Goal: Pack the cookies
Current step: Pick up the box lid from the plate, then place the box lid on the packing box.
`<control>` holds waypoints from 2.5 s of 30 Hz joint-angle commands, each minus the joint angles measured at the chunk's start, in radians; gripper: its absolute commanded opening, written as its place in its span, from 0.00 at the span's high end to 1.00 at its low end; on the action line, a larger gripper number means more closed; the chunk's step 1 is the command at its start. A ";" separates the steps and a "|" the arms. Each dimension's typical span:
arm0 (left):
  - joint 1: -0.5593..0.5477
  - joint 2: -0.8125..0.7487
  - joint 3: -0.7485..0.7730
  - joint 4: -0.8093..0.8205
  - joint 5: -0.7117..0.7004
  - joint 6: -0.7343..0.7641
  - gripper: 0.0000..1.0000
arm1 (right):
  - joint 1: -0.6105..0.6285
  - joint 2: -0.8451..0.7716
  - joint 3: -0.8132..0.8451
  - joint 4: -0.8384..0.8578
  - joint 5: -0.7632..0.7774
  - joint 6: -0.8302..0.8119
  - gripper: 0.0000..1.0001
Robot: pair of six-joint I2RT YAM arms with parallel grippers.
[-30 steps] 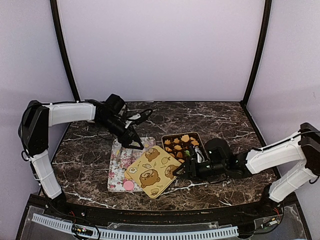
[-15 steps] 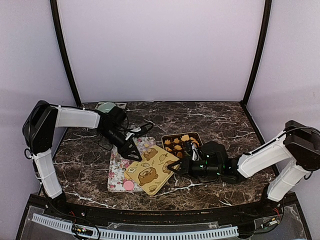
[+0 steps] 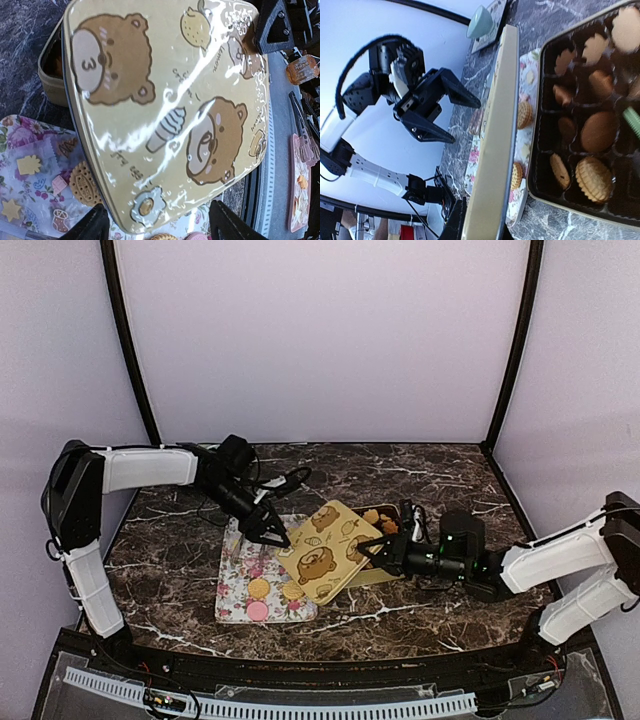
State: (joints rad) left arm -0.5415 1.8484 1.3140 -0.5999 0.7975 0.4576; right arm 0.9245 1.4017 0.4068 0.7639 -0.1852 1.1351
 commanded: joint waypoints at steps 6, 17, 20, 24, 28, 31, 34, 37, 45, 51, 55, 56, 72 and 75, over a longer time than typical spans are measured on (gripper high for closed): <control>-0.003 -0.032 0.133 -0.085 0.022 -0.002 0.28 | -0.247 -0.260 -0.087 -0.179 -0.156 -0.058 1.00; -0.068 0.116 0.197 0.000 -0.046 -0.048 0.28 | -0.312 -0.228 -0.189 -0.089 -0.201 -0.019 1.00; -0.102 0.144 0.201 0.005 -0.073 -0.038 0.28 | -0.319 -0.223 -0.200 -0.075 -0.182 -0.021 1.00; -0.107 0.142 0.196 -0.024 -0.064 0.010 0.29 | -0.345 -0.184 -0.204 -0.042 -0.193 -0.020 1.00; -0.115 0.139 0.190 -0.021 -0.067 0.045 0.28 | -0.377 -0.109 -0.189 0.004 -0.245 -0.014 0.94; -0.123 0.153 0.196 0.023 -0.094 0.031 0.28 | -0.394 -0.057 -0.169 0.013 -0.283 -0.015 0.85; -0.127 0.172 0.201 0.024 -0.116 0.037 0.29 | -0.414 -0.046 -0.179 0.039 -0.291 0.000 0.81; -0.134 0.171 0.190 0.009 -0.143 0.075 0.29 | -0.432 -0.046 -0.179 0.045 -0.304 0.006 0.80; -0.156 0.156 0.163 0.064 -0.214 0.092 0.29 | -0.441 -0.007 -0.146 0.046 -0.336 0.018 0.66; -0.178 0.159 0.153 0.064 -0.259 0.124 0.29 | -0.444 -0.017 -0.138 0.004 -0.327 0.015 0.62; -0.179 0.131 0.134 0.058 -0.260 0.159 0.29 | -0.452 -0.038 -0.119 -0.082 -0.310 -0.003 0.63; -0.179 0.123 0.128 0.062 -0.264 0.170 0.28 | -0.454 -0.039 -0.112 -0.100 -0.306 -0.006 0.64; -0.227 0.114 0.100 0.175 -0.457 0.216 0.30 | -0.477 -0.033 0.021 -0.292 -0.332 -0.045 0.72; -0.238 0.102 0.086 0.190 -0.470 0.230 0.31 | -0.484 -0.020 0.032 -0.289 -0.348 -0.036 0.73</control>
State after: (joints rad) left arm -0.7609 2.0136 1.4269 -0.4484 0.3676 0.6544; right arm 0.4541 1.3800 0.4034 0.4801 -0.5056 1.1107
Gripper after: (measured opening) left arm 0.695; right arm 0.278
